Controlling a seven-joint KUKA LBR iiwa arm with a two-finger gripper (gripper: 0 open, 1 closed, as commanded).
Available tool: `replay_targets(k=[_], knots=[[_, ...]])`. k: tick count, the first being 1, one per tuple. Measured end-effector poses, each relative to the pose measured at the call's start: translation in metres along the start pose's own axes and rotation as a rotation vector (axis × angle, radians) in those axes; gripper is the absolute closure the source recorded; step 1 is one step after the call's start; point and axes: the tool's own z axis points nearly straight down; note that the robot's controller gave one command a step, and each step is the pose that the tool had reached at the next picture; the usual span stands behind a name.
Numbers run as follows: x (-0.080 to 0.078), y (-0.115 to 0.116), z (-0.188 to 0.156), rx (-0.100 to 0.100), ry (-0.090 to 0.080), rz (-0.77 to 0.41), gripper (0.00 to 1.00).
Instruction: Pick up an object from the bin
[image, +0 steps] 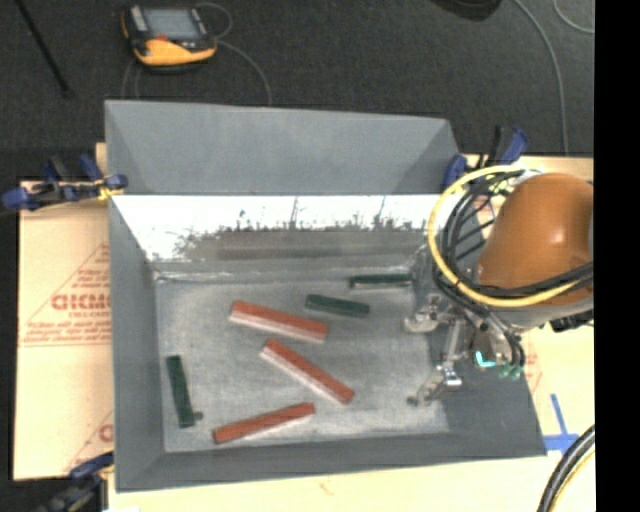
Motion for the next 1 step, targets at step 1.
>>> replay_targets(k=[1], knots=[[-0.0016,0.0002,-0.0031,0.001,-0.007,-0.003,0.0]])
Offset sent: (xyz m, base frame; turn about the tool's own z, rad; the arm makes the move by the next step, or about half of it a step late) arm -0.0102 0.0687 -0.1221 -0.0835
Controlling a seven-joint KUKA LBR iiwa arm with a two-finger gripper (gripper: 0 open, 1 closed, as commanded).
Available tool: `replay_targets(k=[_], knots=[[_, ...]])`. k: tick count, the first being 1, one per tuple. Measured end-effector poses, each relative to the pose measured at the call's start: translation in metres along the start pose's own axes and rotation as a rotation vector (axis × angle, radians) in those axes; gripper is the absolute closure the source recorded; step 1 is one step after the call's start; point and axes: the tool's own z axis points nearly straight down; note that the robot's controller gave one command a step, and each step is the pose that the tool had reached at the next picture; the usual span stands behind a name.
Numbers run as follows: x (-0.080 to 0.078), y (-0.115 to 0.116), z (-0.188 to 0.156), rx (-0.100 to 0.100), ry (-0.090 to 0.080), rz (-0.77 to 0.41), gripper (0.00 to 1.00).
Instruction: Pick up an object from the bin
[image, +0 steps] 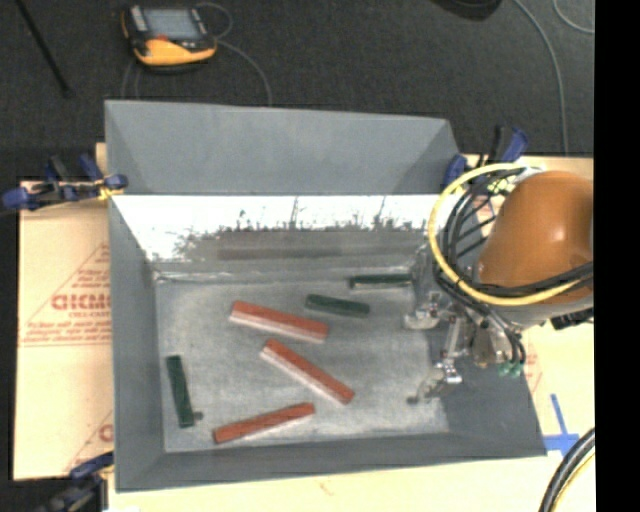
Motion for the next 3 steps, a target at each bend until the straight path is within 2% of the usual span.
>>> replay_targets(k=[1,2,3], knots=[[0.011,0.068,0.121,-0.001,0.003,-0.084,1.0],[0.011,0.068,0.121,-0.001,0.003,-0.085,1.0],[0.008,0.079,0.073,-0.002,0.008,-0.085,1.0]])
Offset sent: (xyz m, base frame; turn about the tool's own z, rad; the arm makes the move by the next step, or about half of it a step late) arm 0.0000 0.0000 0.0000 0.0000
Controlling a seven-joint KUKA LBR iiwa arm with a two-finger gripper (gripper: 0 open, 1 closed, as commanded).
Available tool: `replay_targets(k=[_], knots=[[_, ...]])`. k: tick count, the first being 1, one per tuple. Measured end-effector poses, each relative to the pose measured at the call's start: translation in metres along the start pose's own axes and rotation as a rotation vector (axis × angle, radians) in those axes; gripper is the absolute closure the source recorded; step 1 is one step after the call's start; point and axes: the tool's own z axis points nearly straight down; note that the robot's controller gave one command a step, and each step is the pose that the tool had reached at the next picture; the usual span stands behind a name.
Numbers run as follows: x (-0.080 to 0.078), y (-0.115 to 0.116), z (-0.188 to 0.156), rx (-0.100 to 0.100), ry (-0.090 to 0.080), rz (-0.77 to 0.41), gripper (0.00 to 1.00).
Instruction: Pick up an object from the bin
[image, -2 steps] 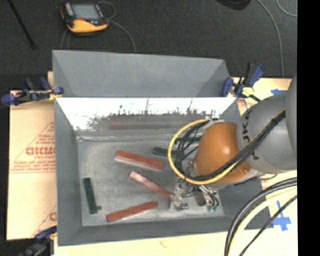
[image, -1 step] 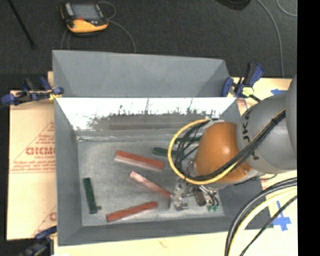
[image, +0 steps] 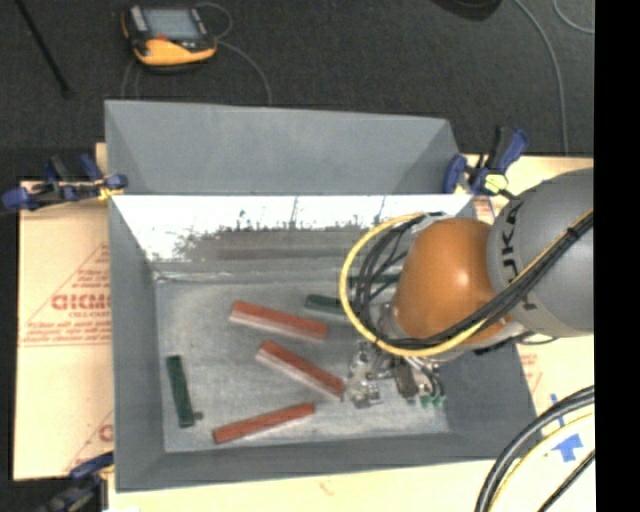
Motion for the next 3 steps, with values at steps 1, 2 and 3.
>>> replay_targets(k=[1,2,3], knots=[[-0.025,0.004,-0.085,0.002,-0.009,-0.057,0.0],[-0.025,0.005,-0.085,0.002,-0.009,-0.058,0.0],[-0.025,0.008,-0.03,0.003,-0.015,-0.082,0.0]])
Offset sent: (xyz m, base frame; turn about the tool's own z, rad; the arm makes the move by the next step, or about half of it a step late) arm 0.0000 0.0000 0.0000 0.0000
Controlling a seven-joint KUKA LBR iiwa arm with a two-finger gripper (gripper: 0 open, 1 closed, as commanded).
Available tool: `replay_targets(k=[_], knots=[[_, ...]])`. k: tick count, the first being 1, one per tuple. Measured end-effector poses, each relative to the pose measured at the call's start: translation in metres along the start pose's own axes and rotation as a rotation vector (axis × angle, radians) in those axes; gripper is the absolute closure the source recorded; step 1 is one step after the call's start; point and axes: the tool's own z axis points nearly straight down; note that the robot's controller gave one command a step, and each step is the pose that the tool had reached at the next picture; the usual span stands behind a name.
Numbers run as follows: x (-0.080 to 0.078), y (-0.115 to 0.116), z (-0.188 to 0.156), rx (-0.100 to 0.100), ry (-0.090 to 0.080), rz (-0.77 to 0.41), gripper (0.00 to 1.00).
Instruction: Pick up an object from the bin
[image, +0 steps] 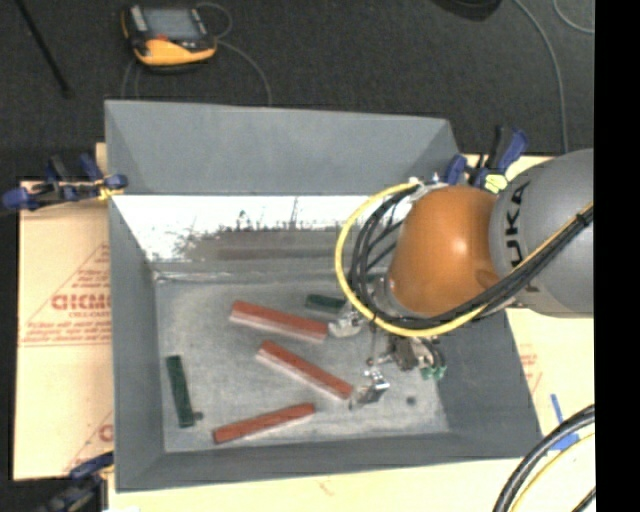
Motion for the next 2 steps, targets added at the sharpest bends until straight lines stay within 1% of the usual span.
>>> replay_targets(k=[1,2], knots=[[-0.0076,0.0168,0.086,-0.002,0.018,-0.095,1.0],[-0.0076,0.0168,0.0859,-0.002,0.018,-0.095,1.0]])
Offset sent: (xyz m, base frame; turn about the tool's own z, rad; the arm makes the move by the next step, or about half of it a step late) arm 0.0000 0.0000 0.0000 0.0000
